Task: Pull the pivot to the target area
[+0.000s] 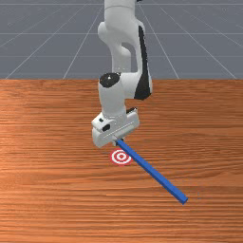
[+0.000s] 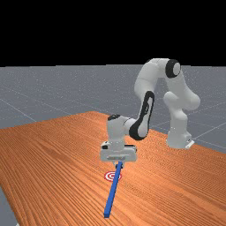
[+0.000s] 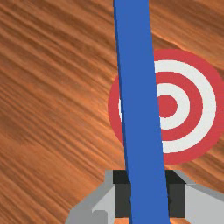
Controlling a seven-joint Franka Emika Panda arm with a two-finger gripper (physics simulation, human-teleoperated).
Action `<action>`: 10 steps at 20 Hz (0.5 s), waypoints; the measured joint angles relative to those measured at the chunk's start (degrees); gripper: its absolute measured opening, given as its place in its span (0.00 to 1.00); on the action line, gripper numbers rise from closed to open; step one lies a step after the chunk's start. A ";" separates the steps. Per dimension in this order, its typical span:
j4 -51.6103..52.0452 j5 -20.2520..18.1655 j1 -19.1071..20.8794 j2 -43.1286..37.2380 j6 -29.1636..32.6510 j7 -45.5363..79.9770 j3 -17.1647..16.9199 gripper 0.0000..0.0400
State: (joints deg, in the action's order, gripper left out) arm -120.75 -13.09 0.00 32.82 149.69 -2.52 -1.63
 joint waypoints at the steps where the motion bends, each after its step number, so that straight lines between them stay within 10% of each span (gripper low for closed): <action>1: 2.62 -3.58 8.46 1.41 -5.35 -17.35 6.67 0.24; 3: 4.16 -5.11 11.95 2.31 -7.92 -21.42 7.46 0.24; 4: 2.52 4.45 7.73 1.04 -3.95 -21.47 2.71 0.25; 10: -2.36 3.26 7.46 -1.83 -8.09 -14.84 0.40 0.24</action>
State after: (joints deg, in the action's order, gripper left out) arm -123.10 -9.84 7.46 30.99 141.60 -17.36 -1.23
